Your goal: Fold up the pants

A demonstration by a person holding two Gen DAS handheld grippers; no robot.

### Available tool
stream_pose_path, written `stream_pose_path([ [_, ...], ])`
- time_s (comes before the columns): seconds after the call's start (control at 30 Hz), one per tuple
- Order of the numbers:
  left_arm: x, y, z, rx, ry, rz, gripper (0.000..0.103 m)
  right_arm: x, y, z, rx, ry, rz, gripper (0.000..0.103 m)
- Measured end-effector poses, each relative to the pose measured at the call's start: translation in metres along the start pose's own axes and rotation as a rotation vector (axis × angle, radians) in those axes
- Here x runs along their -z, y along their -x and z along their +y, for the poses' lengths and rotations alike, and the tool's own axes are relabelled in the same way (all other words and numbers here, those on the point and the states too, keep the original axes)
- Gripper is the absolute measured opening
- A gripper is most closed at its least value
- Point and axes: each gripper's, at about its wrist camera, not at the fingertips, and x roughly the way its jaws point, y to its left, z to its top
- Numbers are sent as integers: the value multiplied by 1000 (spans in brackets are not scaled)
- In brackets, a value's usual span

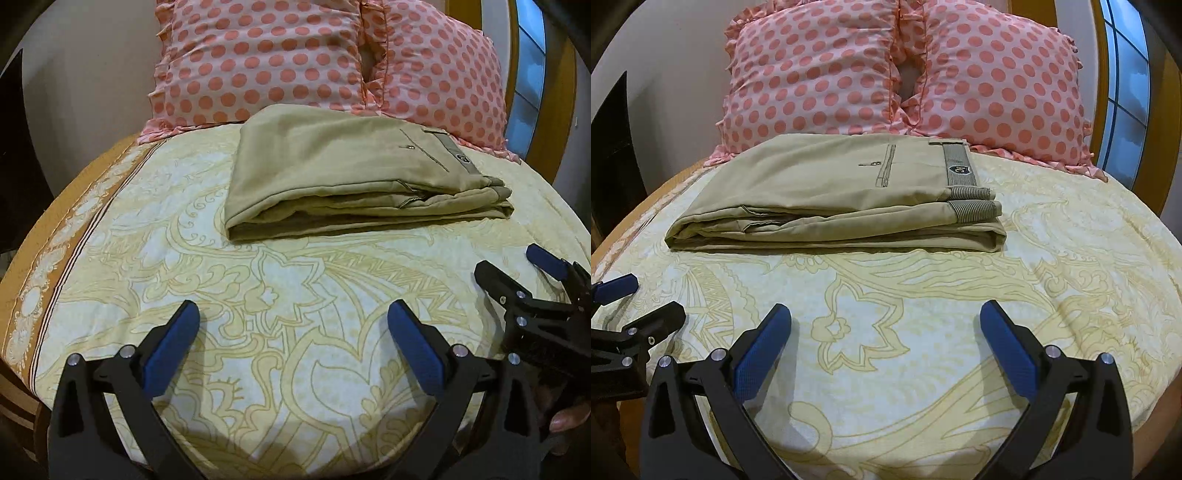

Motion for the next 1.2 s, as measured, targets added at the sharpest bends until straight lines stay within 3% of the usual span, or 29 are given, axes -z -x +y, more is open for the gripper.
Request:
stream_pose_path([
  [1.2,0,0,2,1,-5,-5,101,2,2,2,10,-5,-28,102],
])
